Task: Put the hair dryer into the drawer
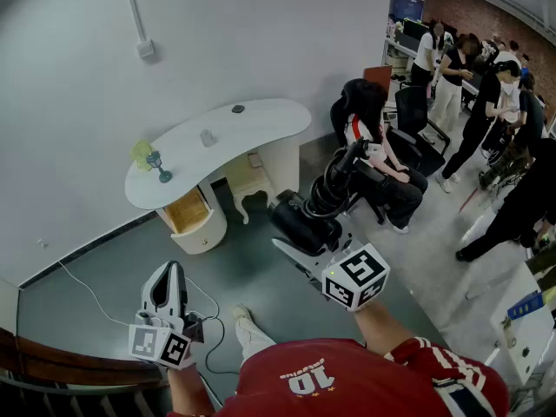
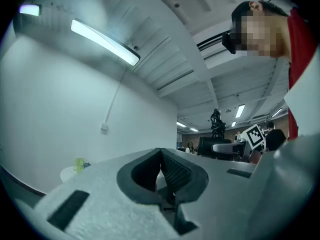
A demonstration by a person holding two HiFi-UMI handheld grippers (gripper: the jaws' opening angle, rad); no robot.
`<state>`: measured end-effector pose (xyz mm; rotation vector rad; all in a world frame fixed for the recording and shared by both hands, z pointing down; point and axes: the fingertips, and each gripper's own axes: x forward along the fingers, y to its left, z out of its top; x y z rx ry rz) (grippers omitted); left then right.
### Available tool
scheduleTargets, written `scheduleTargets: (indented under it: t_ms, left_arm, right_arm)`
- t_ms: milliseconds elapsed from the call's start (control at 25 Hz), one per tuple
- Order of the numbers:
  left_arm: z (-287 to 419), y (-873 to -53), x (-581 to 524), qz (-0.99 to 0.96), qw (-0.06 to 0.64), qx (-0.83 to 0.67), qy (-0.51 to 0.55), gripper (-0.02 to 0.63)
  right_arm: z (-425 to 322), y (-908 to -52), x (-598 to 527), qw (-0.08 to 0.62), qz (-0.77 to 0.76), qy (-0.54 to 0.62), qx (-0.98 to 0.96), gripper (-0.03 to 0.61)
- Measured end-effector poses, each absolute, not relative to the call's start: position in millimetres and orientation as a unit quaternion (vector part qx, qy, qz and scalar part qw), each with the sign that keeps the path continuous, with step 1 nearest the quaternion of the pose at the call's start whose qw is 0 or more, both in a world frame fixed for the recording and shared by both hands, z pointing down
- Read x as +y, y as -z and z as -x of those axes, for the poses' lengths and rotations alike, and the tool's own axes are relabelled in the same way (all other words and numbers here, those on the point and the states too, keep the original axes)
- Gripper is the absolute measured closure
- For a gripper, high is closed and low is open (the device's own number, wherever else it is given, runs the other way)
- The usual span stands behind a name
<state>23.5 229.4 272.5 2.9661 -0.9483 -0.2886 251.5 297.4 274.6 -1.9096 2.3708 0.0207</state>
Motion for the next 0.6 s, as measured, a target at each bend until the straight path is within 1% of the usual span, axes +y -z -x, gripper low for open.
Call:
scheduleTargets:
  t_ms: [320, 600]
  left_arm:
    - [-38, -268, 241, -0.952, -0.004, -0.288, 0.104, 0.615]
    - [-29, -276, 251, -0.95, -0.003, -0.298, 0.095, 0.614]
  right_arm:
    - [-251, -278, 308, 0.046, 0.625, -0.01, 0.779, 0.167]
    - [-237, -287, 307, 0.038, 0.608, -0.009, 0.793, 0.167]
